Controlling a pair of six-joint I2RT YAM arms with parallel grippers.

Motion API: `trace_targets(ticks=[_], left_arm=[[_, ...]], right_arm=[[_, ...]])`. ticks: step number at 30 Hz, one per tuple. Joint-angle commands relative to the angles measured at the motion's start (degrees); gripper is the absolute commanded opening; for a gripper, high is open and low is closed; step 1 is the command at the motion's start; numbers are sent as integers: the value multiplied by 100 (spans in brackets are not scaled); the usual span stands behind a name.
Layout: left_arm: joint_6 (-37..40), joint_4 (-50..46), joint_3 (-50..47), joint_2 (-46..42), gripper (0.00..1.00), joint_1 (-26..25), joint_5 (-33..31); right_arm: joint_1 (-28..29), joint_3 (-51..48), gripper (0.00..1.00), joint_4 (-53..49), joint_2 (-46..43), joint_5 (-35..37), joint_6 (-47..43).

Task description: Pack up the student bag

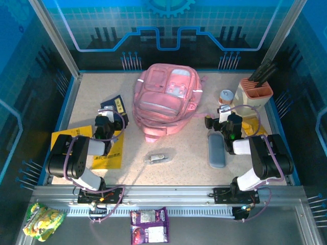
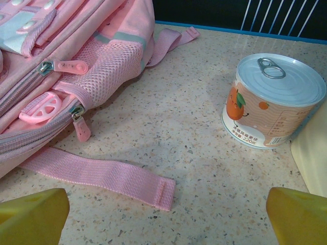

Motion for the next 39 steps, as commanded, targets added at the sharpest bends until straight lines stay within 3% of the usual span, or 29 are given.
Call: trace_targets(ticks=[1,14,20,26,31,33,34,36,39], left_arm=[[121,45,126,-18,99,46,146],[135,252,-13,-79,99,38,221],[132,374,-387,-725,99,38,215],[-84,-1136,-225,-2036,99,38,387],[-633,-2080,-6,-2989,99,45,508],[-1031,-2409,98,-3307,99,46,466],[-1367,-2631,151,-3499,99,46,333],[-2006,-2900,199,-3761,99,46,88],[-2060,-2922,43,-4176,99,55,159]], right_arm=[[-80,92,100,164,-20,-91,-57],[-59,-100,100,434,-112,-170,-100],[-18,-230,100,229,-652,-14,-115],[-10,118,100,-1388,-1561,105,239],[-165,926,100,-3263,-2083,500,1733],[-341,1204,100,-3825,-2175,130,2359],[-485,1251,100,-3843,-2191,-535,2364],[-686,1169,100,-3591,-2187,-1195,2810],[-1112,753,100,-2793,-2116,-1983,3734]])
